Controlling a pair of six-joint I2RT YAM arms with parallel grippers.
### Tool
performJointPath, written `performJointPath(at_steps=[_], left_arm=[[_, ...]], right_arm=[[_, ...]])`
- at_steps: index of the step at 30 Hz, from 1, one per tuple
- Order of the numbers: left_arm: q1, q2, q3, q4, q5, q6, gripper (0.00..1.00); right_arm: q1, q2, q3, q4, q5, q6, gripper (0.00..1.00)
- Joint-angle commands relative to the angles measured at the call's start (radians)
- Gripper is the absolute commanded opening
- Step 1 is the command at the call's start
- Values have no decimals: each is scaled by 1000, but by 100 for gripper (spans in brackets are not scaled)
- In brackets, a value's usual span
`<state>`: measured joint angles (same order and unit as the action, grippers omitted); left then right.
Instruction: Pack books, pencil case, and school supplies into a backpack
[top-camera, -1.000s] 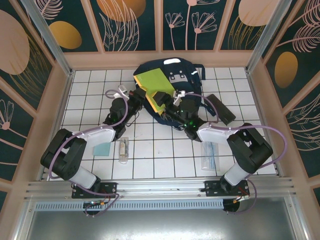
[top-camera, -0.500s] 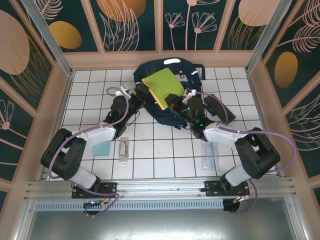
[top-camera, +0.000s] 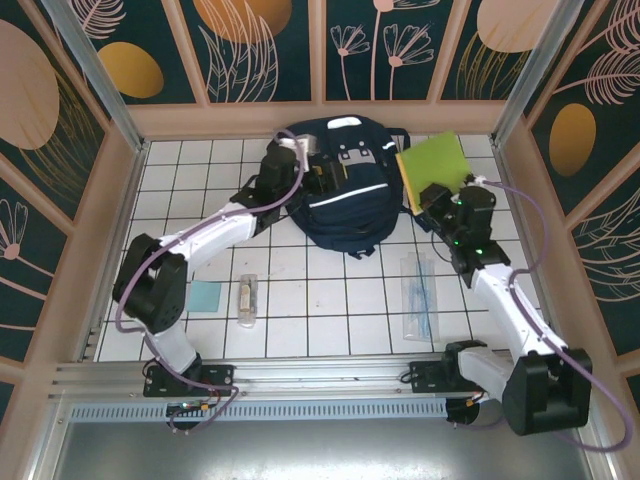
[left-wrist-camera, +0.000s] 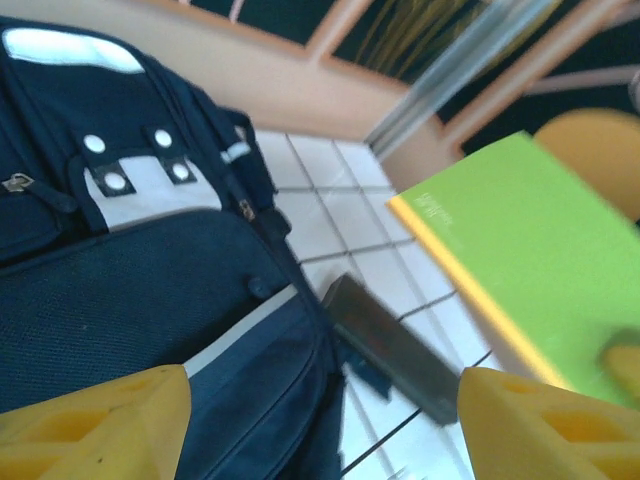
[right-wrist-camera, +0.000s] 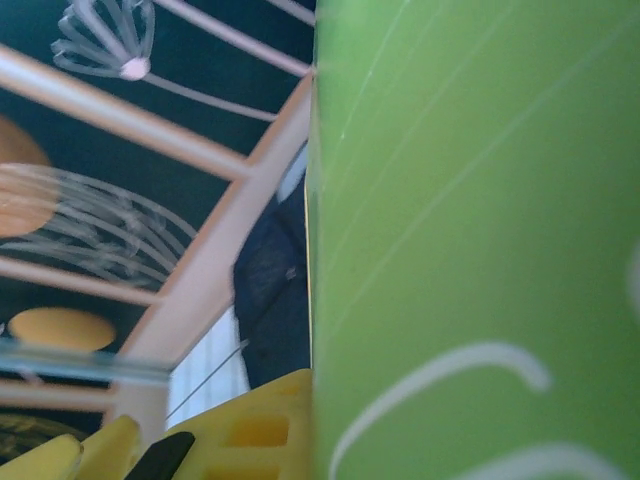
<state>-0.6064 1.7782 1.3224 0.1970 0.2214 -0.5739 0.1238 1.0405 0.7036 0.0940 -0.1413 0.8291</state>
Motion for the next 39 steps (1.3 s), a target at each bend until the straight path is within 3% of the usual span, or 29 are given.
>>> performJointPath(at_steps=[1, 12, 21, 24, 25, 27, 30, 31, 39], left_arm=[[-23, 107, 136, -290, 0, 302, 70], [-63, 400, 430, -505, -71, 595, 69], [-92, 511, 433, -594, -128, 679, 80], [-93, 538, 409, -567, -173, 680, 78], [-93, 554, 411, -562, -208, 677, 70], [-94, 581, 434, -562, -273, 673, 38], [-93, 583, 460, -555, -280, 650, 14], [-93, 564, 460, -544, -265, 636, 0], [-83, 346, 444, -446, -156, 470, 0]], right_arm=[[-81, -57, -21, -129, -57, -104, 0], [-215, -142, -128, -150, -127, -92, 0], [-237, -160, -157, -126, -146, -75, 0], [-238, -159, -153, -121, -151, -71, 0], [-238, -161, -152, -118, -156, -69, 0], [-238, -160, -150, -118, -166, -65, 0], [-238, -165, -153, -123, -182, -63, 0], [-238, -170, -154, -127, -185, -61, 0], [-238, -209, -173, -131, -202, -25, 0]])
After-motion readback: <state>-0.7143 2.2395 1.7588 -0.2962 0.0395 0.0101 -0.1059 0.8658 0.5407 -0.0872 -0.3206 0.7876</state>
